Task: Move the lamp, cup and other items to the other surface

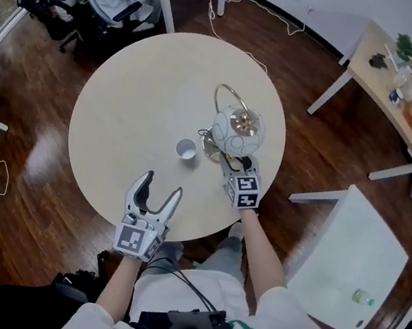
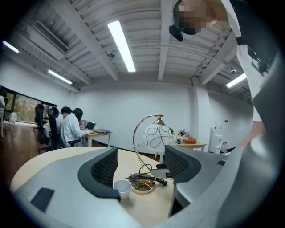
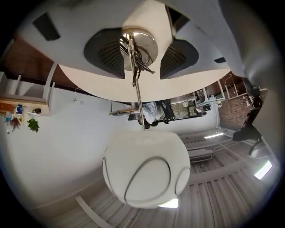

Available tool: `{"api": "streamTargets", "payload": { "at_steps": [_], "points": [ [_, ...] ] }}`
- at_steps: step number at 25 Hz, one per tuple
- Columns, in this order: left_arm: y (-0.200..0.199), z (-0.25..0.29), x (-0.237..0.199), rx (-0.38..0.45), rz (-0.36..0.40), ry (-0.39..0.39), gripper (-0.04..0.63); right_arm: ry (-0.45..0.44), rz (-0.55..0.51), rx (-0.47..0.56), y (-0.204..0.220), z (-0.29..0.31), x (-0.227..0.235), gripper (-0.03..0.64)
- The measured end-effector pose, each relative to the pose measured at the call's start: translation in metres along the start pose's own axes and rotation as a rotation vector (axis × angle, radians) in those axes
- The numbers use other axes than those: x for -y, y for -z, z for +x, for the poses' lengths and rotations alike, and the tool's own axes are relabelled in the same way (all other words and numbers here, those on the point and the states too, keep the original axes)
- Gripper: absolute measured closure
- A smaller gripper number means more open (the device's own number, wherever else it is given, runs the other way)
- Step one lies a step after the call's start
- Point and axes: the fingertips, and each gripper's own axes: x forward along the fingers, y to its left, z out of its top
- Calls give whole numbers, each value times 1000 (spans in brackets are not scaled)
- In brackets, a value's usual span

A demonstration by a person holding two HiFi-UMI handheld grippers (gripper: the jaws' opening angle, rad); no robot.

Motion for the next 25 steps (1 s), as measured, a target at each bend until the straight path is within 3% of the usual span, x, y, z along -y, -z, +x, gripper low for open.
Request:
{"api": "streamTargets", "payload": {
  "at_steps": [8, 14, 16, 18, 22, 25],
  "points": [
    [14, -5, -22, -34, -18, -23, 264, 35, -29, -1, 18, 69, 9, 397],
    [26, -23, -35, -36, -29, -70, 264, 97, -190, -38, 8, 91, 18, 413],
    [33, -31, -37, -44, -33, -78, 264, 81, -212, -43, 11, 94, 14, 461],
    [37, -38, -38, -53, -34, -83, 264, 54, -204, -42, 13, 95, 7, 580],
    [35, -43, -32, -58, -26, -78, 264, 77, -124, -64, 24, 94, 16, 591],
    [33, -45, -29, -63, -20, -71, 264, 76, -127, -76, 17, 87, 13, 591]
  ]
}}
